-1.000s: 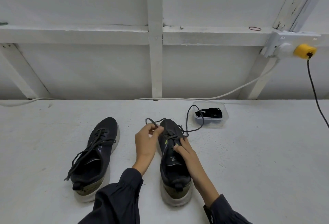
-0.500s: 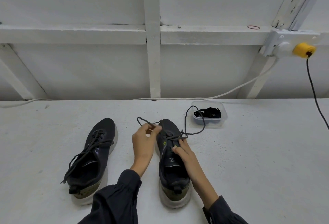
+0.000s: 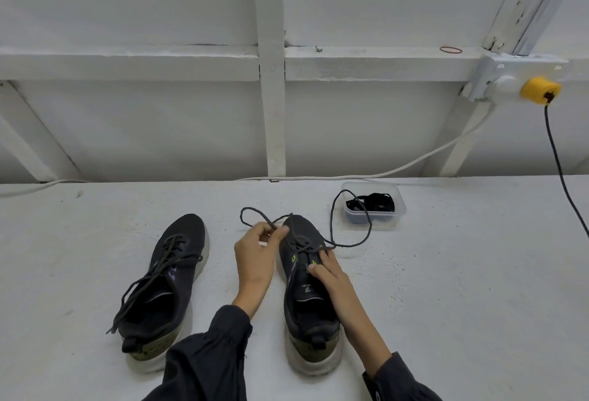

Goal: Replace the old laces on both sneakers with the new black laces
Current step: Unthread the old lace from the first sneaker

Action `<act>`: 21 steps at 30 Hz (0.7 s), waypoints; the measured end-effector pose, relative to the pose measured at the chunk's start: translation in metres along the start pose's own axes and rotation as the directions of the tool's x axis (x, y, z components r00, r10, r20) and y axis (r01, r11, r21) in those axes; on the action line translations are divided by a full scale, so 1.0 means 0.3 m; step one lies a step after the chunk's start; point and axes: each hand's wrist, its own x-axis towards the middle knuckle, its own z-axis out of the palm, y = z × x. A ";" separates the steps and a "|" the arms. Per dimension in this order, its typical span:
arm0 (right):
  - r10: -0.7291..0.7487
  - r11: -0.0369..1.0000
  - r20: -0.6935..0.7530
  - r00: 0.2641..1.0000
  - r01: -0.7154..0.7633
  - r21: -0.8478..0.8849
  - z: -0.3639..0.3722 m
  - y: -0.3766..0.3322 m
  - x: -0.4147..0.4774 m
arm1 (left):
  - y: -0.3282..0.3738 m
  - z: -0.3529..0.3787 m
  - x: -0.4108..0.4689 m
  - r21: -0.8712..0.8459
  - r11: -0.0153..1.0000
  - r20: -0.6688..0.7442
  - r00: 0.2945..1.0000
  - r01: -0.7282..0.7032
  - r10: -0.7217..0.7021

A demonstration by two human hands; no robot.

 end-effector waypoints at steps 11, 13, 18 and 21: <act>-0.003 1.000 -0.011 1.000 0.003 0.006 0.018 -0.025 -0.011 | -0.076 0.020 -0.049 0.033 0.998 0.157 0.986 0.046 -0.051; -0.007 1.000 -0.025 1.000 0.007 -0.001 0.014 -0.019 -0.009 | -0.065 0.018 -0.035 0.038 0.999 0.116 0.993 0.023 -0.027; 0.006 1.000 -0.007 1.000 -0.006 0.022 0.006 -0.004 -0.010 | 0.017 -0.022 0.019 -0.173 0.985 -0.144 0.989 0.001 -0.026; 0.028 1.000 -0.018 0.999 -0.028 0.002 0.006 0.000 -0.005 | 0.022 -0.042 0.040 -0.166 0.986 -0.147 0.989 -0.017 -0.008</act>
